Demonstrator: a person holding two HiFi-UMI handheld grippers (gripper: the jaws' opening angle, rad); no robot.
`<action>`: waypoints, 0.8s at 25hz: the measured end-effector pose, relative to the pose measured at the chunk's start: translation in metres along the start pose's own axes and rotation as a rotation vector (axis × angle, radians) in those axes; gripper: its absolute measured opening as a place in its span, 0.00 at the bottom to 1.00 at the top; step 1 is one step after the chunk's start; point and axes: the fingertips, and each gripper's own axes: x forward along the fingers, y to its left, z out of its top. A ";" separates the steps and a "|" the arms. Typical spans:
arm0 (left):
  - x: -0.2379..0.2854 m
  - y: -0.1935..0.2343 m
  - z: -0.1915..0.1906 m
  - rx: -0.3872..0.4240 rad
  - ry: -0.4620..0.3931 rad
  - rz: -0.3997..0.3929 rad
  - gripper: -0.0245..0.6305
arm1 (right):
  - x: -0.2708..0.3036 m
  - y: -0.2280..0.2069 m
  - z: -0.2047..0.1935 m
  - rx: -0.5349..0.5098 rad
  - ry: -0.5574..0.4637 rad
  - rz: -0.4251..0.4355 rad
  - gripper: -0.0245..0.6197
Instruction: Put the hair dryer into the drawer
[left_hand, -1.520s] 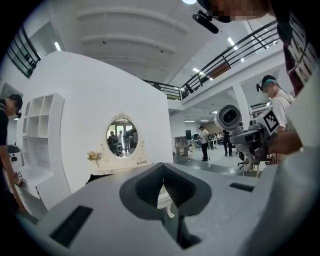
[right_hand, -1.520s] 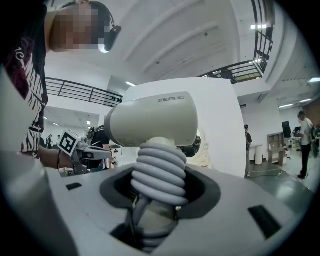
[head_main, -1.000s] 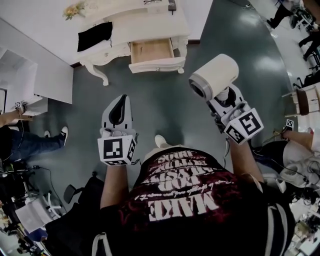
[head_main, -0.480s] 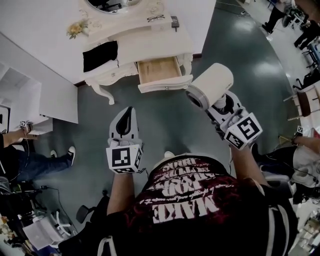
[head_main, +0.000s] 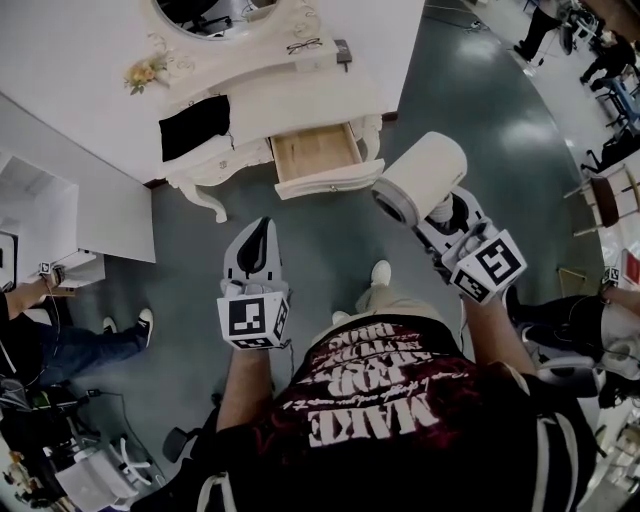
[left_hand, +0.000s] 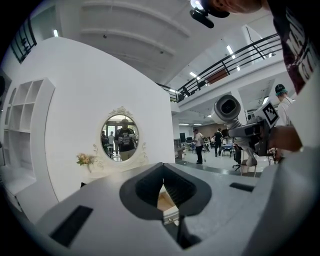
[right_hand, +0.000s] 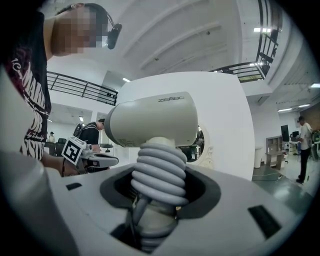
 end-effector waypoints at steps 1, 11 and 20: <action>0.003 0.000 -0.001 -0.001 0.001 -0.001 0.04 | 0.002 -0.003 0.000 0.001 0.000 0.000 0.37; 0.048 0.025 -0.008 -0.005 0.040 0.051 0.04 | 0.055 -0.042 -0.012 0.028 0.017 0.066 0.37; 0.106 0.051 0.002 -0.008 0.039 0.074 0.04 | 0.110 -0.082 -0.013 0.024 0.047 0.119 0.37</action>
